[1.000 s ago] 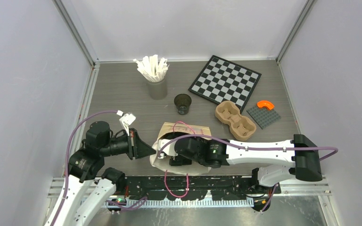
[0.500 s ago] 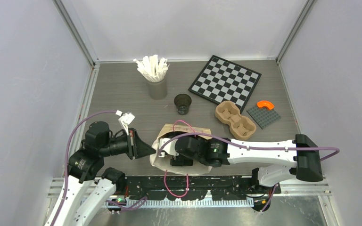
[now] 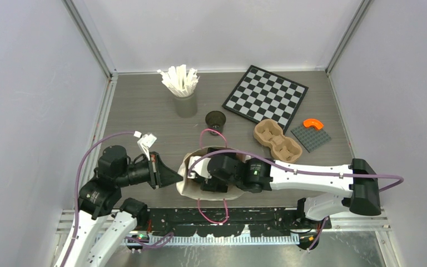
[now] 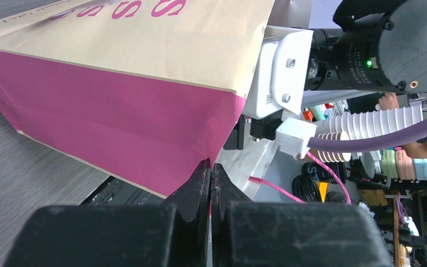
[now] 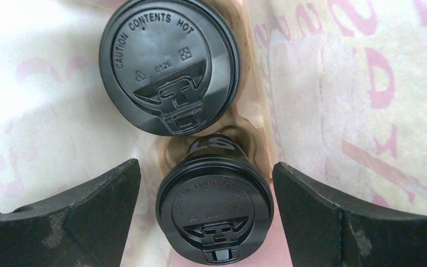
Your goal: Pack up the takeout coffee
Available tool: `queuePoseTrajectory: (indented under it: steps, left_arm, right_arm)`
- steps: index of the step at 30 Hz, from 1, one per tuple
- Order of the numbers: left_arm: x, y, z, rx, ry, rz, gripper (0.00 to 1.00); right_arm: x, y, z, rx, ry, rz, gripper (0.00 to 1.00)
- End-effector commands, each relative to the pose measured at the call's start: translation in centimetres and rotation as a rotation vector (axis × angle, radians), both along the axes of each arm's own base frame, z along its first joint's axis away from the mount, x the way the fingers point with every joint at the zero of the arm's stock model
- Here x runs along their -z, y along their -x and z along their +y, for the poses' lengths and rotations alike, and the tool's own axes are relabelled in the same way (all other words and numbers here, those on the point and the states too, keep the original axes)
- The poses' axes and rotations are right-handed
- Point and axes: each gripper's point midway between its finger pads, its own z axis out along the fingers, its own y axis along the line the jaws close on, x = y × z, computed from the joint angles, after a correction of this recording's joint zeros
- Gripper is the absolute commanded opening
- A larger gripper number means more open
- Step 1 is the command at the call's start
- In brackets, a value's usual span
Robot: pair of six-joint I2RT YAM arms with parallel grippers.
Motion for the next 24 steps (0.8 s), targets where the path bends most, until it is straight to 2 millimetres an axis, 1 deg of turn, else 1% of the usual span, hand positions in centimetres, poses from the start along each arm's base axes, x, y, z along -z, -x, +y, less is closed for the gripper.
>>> queuePoseTrajectory:
  steps: [1, 4, 8, 12, 15, 19, 24]
  left_arm:
    - [-1.2, 0.0, 0.0, -0.009, 0.025, -0.039, 0.0]
    - [-1.0, 0.0, 0.1, -0.014, 0.018, -0.031, 0.0]
    - [-1.0, -0.2, 0.2, -0.029, 0.007, -0.014, 0.0]
    - [-0.5, -0.7, 0.4, -0.066, -0.03, 0.044, 0.0]
    - [-0.6, -1.0, 0.5, -0.08, -0.047, 0.074, 0.0]
    - [-0.5, -1.6, 0.7, -0.118, -0.078, 0.109, 0.0]
    - [-1.0, -2.3, 1.0, -0.166, -0.089, 0.119, 0.0]
  right_arm:
    - [-4.7, 0.4, 1.6, -0.011, -0.136, 0.021, 0.91]
    - [-5.8, 0.7, 2.0, -0.014, -0.165, 0.042, 0.89]
    - [-6.8, 0.8, 2.1, 0.009, -0.185, 0.058, 0.85]
    - [-8.5, 0.9, 2.3, 0.027, -0.221, 0.075, 0.81]
    - [-10.3, 0.8, 2.5, 0.05, -0.286, 0.106, 0.75]
    - [-12.1, 0.7, 2.4, 0.081, -0.371, 0.167, 0.67]
    - [-12.9, 1.7, 2.6, 0.088, -0.409, 0.272, 0.66]
